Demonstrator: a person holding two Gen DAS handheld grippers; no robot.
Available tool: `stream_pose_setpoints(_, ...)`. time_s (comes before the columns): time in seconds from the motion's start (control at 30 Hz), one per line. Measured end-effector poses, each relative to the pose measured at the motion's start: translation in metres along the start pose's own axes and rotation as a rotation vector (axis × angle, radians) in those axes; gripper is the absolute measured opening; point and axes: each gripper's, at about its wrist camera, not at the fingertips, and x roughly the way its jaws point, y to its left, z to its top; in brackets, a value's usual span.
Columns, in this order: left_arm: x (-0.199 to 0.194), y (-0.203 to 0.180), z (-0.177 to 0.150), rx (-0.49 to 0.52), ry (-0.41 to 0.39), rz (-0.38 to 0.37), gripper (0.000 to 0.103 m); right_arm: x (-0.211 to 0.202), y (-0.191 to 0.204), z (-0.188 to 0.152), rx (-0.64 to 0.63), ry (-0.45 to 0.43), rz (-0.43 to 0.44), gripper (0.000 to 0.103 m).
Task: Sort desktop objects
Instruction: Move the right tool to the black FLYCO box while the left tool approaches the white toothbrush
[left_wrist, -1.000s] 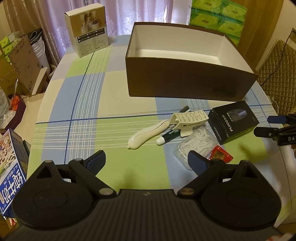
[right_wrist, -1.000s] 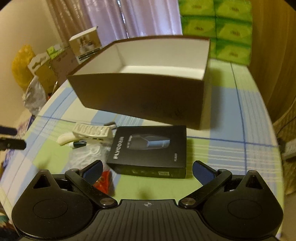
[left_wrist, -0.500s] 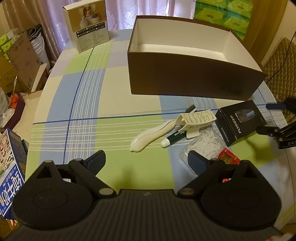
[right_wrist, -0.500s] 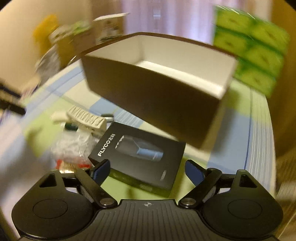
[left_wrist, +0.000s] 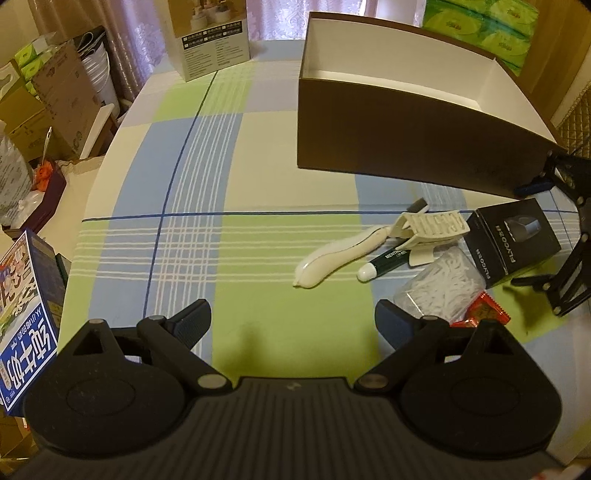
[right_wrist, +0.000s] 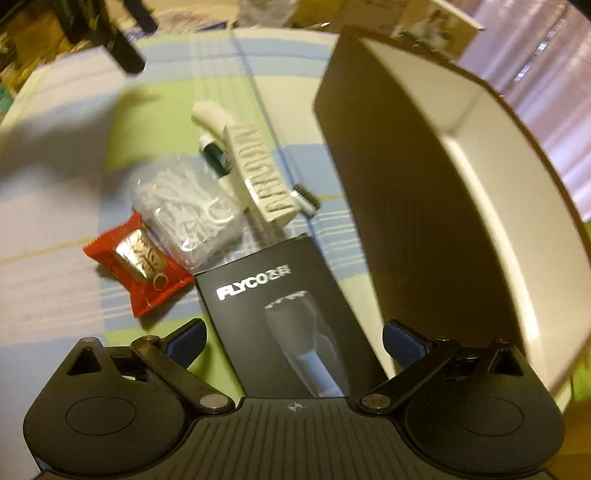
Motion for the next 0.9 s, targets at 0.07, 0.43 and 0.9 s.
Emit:
stream_pose_setpoints(0.07, 0.001, 0.001, -0.001, 0.001, 0.000, 0.004, 0.094, 0.004, 0.006, -0.002, -0.021, 0.014, -0.037, 0.095)
stream_pose_setpoints(0.43, 0.012, -0.005, -0.003, 0.027, 0.016, -0.008, 0.094, -0.026, 0.026, -0.026, 0.352, 0.058, -0.101, 0.081)
stream_pose_setpoints(0.9, 0.031, -0.023, 0.002, 0.174, -0.022, -0.068, 0.089, -0.066, 0.063, -0.082, 1.003, 0.101, -0.179, 0.077)
